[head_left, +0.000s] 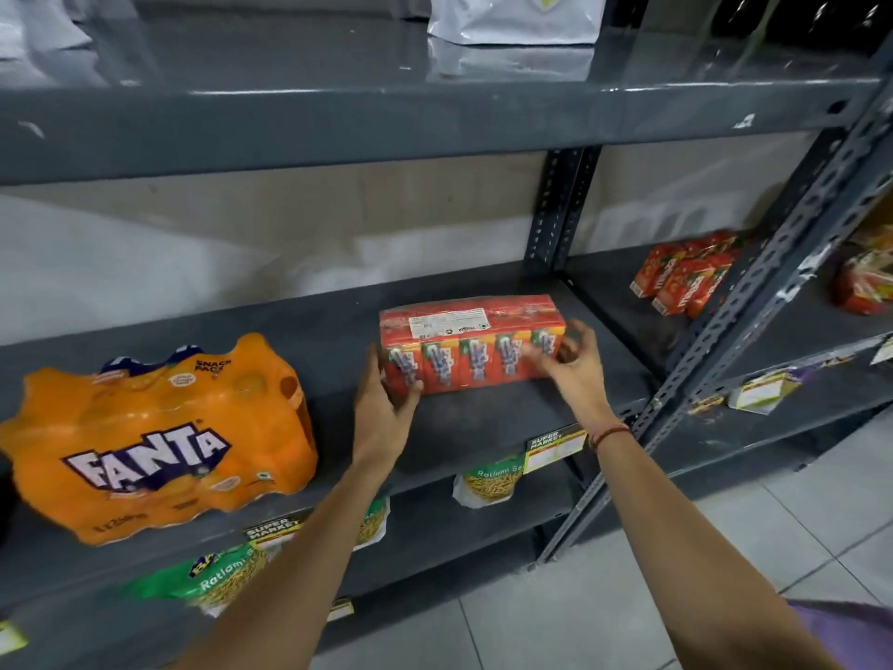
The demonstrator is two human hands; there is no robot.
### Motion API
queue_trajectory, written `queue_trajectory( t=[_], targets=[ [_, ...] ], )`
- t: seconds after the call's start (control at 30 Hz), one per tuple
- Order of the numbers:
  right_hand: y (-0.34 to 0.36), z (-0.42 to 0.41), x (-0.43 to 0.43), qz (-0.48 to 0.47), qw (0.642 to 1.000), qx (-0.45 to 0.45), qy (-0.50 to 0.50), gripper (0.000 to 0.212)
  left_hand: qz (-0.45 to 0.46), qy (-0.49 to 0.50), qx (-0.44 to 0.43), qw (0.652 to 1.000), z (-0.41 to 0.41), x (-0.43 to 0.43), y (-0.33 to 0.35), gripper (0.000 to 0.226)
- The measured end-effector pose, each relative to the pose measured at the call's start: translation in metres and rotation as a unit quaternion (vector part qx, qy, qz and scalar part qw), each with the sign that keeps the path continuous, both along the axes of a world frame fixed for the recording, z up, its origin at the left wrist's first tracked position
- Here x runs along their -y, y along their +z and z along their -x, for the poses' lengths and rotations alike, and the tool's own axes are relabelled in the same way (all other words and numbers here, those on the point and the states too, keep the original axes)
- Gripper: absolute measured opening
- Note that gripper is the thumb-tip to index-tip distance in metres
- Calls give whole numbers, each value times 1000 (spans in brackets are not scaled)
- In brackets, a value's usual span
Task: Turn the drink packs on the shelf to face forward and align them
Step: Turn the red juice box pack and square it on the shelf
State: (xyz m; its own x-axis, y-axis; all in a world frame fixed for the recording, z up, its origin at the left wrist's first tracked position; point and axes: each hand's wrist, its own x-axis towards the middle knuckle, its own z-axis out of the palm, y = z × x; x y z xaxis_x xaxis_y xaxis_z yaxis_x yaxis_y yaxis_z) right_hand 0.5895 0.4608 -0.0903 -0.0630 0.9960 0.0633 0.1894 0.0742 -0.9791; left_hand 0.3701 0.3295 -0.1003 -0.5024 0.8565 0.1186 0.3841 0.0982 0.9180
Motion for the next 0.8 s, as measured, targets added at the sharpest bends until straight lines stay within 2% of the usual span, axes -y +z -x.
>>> queue_trajectory(
  t=[0.07, 0.13, 0.2, 0.33, 0.43, 0.53, 0.63, 0.67, 0.77, 0.8],
  targets=[
    [16, 2, -7, 30, 996, -85, -9, 74, -16, 49, 5, 999, -17, 8, 3, 77],
    [30, 6, -15, 51, 992, -112, 14, 66, -43, 66, 10, 997, -35, 13, 7, 75],
    [40, 14, -19, 64, 992, -82, 75, 45, -44, 46, 32, 997, -48, 11, 9, 78],
    [39, 22, -18, 80, 993, -54, 68, 52, -11, 9, 54, 998, -50, -3, 10, 94],
    [33, 29, -4, 65, 995, -68, 22, 39, 13, -20, 42, 999, -32, -17, 15, 96],
    [27, 44, 20, 22, 996, -59, -68, 37, 33, -69, 45, 996, -1, -37, 35, 79],
    [11, 53, 56, 3, 994, -43, -102, 72, 28, -71, 91, 993, 7, -38, 63, 57],
    [4, 56, 70, -2, 993, -50, -106, 74, 21, -53, 97, 994, 4, -31, 68, 55],
    [-4, 72, 116, -37, 986, -98, -131, 51, -31, -21, 120, 992, -15, 11, 55, 43],
    [-5, 79, 127, -55, 984, -90, -146, 48, -50, -17, 128, 990, -24, 26, 42, 37]
  ],
)
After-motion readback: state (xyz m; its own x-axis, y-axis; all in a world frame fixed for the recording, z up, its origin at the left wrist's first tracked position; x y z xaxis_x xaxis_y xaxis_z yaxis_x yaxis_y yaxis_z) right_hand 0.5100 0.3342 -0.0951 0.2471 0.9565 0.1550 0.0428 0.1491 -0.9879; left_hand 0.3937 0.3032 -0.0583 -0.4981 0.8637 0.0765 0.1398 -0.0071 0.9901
